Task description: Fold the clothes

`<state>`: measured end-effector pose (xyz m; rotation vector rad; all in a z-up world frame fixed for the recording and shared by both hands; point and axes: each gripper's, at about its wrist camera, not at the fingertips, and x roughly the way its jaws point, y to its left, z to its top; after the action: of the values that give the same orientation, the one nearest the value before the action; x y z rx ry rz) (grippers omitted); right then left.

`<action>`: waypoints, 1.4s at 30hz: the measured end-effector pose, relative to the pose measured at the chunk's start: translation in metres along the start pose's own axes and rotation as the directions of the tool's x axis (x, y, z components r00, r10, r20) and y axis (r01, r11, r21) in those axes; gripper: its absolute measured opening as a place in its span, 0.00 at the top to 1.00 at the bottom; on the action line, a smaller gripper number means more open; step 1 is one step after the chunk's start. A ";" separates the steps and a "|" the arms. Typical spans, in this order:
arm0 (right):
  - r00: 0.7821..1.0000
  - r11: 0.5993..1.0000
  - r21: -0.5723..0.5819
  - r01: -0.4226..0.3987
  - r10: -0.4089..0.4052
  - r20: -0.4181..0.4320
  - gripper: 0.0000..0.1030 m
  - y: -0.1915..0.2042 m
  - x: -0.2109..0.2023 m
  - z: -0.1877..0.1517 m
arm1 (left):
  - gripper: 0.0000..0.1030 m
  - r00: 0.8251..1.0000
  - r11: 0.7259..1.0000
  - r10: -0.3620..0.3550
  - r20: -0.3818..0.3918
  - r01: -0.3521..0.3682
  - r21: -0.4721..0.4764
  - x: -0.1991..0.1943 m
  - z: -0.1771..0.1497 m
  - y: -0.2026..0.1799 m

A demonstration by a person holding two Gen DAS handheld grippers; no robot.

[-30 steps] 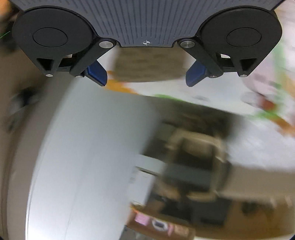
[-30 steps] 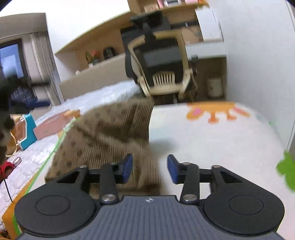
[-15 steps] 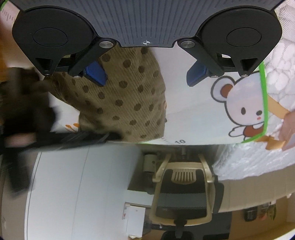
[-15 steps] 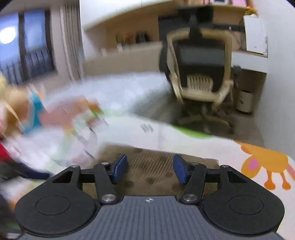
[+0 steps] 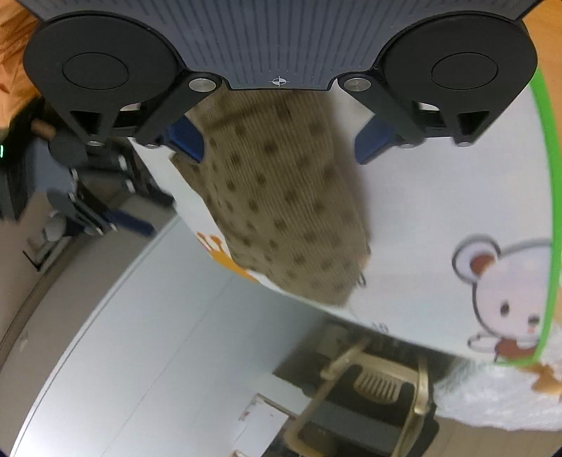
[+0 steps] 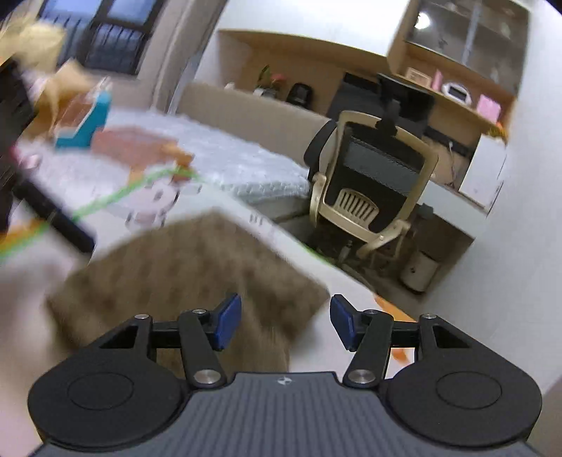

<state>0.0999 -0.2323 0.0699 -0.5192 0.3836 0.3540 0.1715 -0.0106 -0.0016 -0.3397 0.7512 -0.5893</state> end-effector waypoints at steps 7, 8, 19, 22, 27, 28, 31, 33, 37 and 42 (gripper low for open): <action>0.998 0.987 -0.154 0.043 -0.049 -0.031 0.47 0.043 -0.005 -0.037 | 0.38 0.997 0.993 0.073 0.008 -0.074 0.091 0.009 -0.012 -0.017; 0.999 0.988 -0.154 0.033 -0.037 -0.021 0.47 0.046 0.000 -0.034 | 0.39 0.994 0.986 0.108 0.013 -0.109 0.123 0.012 -0.012 -0.021; 0.996 0.987 -0.148 0.059 -0.049 0.070 0.71 0.062 0.017 -0.014 | 0.32 0.958 0.904 0.276 0.080 -0.287 0.316 0.020 -0.024 -0.044; 0.999 0.988 -0.150 0.034 -0.032 0.016 0.76 0.063 0.031 -0.028 | 0.31 0.959 0.909 0.275 0.067 -0.282 0.306 0.024 -0.023 -0.039; 0.996 0.998 0.068 -0.003 -0.003 0.090 0.98 0.028 0.001 -0.009 | 0.30 0.969 0.924 0.245 0.028 -0.242 0.294 0.020 -0.022 -0.031; 0.994 0.996 0.087 -0.013 0.004 0.106 0.98 0.025 -0.009 -0.005 | 0.28 0.971 0.927 0.239 0.020 -0.234 0.293 0.018 -0.022 -0.029; 0.994 0.992 0.116 -0.052 0.041 0.098 0.98 0.025 -0.029 -0.007 | 0.25 0.984 0.954 0.176 0.013 -0.173 0.243 0.000 -0.019 -0.019; 0.995 0.985 0.141 -0.096 0.089 0.054 0.98 0.031 -0.031 -0.020 | 0.19 0.994 0.975 0.103 0.035 -0.108 0.194 -0.016 -0.015 -0.017; 0.989 0.954 0.268 -0.134 0.146 -0.025 0.97 0.036 -0.023 -0.049 | 0.09 0.989 0.987 -0.076 0.128 0.056 0.150 -0.036 0.005 -0.026; 0.991 0.913 0.391 -0.115 0.133 -0.018 0.94 0.015 -0.030 -0.052 | 0.09 0.974 0.965 -0.185 0.129 0.155 0.210 -0.004 0.014 -0.040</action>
<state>0.0537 -0.2547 0.0350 -0.1116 0.5183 0.3775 0.1641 -0.0383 0.0291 -0.2609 0.5181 -0.7871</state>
